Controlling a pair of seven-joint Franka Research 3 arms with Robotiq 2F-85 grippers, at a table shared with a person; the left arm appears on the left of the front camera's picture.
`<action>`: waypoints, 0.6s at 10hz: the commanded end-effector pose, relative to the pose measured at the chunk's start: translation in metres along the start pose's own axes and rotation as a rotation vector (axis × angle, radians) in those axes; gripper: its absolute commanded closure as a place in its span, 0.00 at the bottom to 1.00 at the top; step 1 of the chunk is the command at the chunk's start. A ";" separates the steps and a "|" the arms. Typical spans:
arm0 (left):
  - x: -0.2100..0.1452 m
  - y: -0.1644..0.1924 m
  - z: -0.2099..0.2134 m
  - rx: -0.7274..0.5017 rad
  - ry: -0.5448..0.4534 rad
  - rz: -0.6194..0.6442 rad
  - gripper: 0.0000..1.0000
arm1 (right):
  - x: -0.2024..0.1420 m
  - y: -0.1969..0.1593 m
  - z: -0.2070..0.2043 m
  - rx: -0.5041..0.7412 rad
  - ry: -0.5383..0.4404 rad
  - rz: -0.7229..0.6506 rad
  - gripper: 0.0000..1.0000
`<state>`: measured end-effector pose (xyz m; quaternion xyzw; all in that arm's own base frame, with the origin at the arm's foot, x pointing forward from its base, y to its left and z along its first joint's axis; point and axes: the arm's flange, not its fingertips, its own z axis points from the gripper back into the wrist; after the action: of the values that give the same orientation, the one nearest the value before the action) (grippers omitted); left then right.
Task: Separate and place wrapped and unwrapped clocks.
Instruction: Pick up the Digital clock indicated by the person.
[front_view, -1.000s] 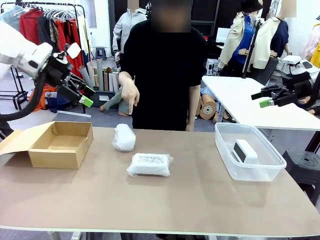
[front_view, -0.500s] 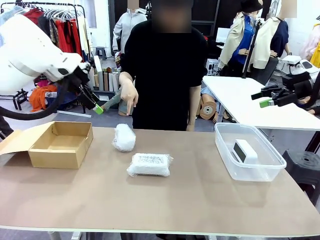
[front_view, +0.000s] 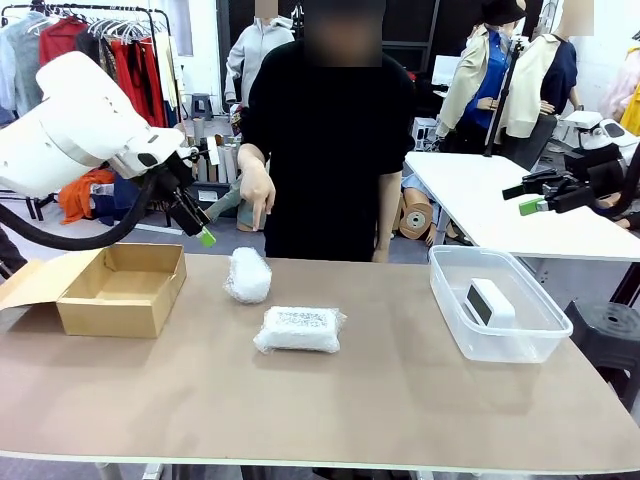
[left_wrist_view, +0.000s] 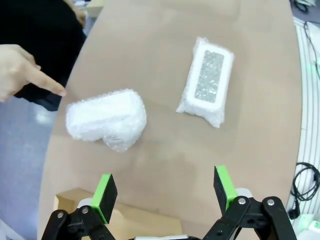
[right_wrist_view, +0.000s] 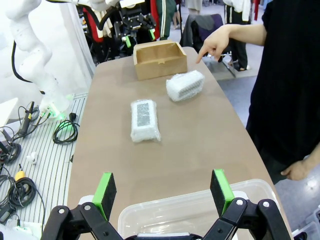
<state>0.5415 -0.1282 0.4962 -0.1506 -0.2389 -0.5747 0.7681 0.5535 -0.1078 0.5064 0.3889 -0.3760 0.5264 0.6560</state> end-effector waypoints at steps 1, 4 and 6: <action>-0.004 -0.002 0.004 0.053 0.039 0.019 0.00 | 0.002 0.001 0.000 0.001 0.004 -0.003 0.00; 0.024 0.006 0.010 0.135 0.079 0.286 0.00 | 0.002 0.001 0.000 0.001 0.004 -0.003 0.00; 0.057 0.014 0.001 0.162 0.189 0.371 0.00 | 0.002 0.001 0.000 0.001 0.004 -0.003 0.00</action>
<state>0.5525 -0.1490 0.5196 -0.0905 -0.2167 -0.4338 0.8698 0.5535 -0.1078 0.5063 0.3889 -0.3760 0.5264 0.6560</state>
